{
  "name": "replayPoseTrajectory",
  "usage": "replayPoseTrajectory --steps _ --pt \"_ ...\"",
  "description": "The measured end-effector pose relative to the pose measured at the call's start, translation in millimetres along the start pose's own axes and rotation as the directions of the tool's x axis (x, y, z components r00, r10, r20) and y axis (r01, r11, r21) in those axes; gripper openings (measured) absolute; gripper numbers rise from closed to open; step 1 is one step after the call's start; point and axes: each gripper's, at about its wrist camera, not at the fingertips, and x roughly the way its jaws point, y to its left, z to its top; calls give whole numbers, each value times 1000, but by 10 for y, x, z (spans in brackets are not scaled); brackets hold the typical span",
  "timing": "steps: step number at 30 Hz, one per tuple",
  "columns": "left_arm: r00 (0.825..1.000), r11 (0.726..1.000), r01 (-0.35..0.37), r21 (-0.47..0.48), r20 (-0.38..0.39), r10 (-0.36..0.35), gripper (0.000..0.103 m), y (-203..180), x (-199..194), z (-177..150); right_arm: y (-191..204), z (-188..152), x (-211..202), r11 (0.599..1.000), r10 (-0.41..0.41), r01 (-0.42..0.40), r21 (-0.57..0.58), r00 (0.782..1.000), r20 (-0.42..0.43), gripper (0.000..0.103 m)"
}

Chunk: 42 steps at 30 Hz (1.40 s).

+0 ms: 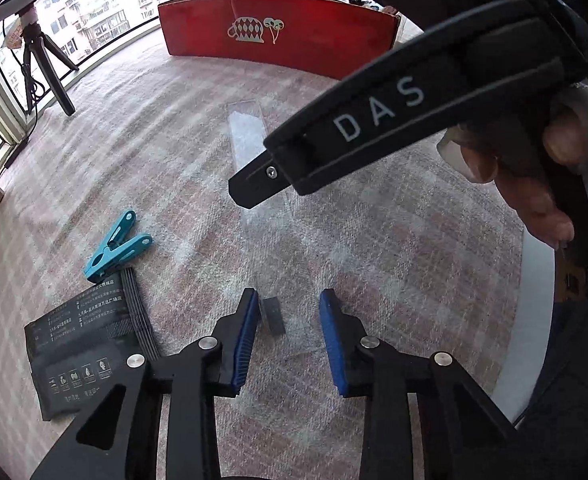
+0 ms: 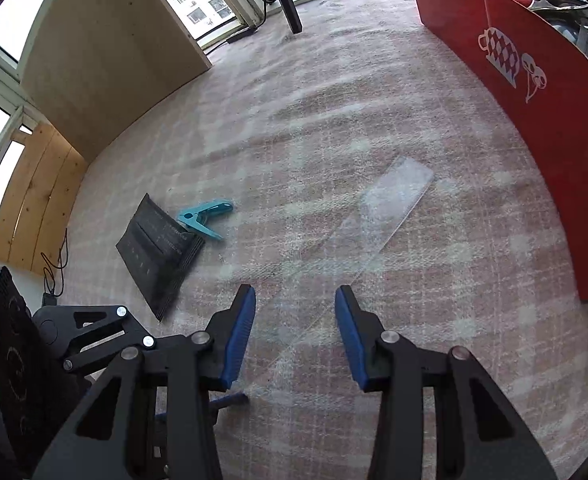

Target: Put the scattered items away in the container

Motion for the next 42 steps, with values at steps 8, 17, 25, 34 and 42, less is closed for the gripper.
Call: replayPoseTrajectory --steps 8,17,25,34,42 --pt "998 990 60 -128 -6 -61 1 239 -126 -52 -164 23 -80 997 -22 21 75 1000 18 41" --pt "999 1000 26 -13 20 -25 37 -64 -188 -83 -185 76 2 986 80 -81 149 997 9 38" --pt "998 1000 24 8 59 -24 37 -125 -360 -238 -158 127 104 964 146 -151 218 989 37 32" --pt "995 995 94 -31 45 -93 12 40 -808 -642 233 356 222 995 -101 100 27 995 17 36" --pt "992 987 48 -156 120 -30 12 659 -1421 -1007 741 398 459 906 -342 334 -260 939 14 45"
